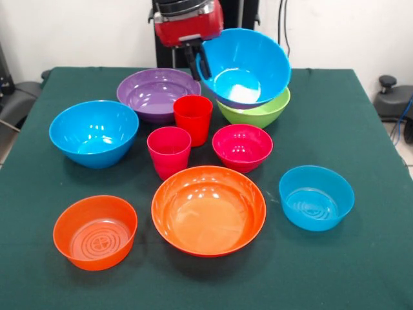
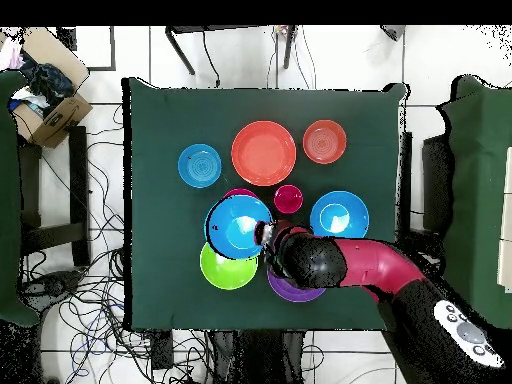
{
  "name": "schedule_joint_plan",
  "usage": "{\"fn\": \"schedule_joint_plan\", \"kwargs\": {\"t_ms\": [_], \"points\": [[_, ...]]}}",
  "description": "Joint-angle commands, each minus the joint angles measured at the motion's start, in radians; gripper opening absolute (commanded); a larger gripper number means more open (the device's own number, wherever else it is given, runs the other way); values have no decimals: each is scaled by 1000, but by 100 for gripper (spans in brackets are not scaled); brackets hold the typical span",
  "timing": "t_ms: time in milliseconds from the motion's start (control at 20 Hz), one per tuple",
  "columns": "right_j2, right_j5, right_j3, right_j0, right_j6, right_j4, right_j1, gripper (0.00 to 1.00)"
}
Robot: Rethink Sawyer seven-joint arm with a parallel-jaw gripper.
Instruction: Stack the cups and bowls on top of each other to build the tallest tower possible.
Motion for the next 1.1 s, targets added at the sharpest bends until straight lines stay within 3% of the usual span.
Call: {"fn": "schedule_joint_plan", "kwargs": {"t_ms": [50,850,1100], "points": [[9,-25,42,52,29,-52,7,0],[-34,-99,44,135,92,-38,23,0],[-91,-167,52,209,156,-39,26,0]]}}
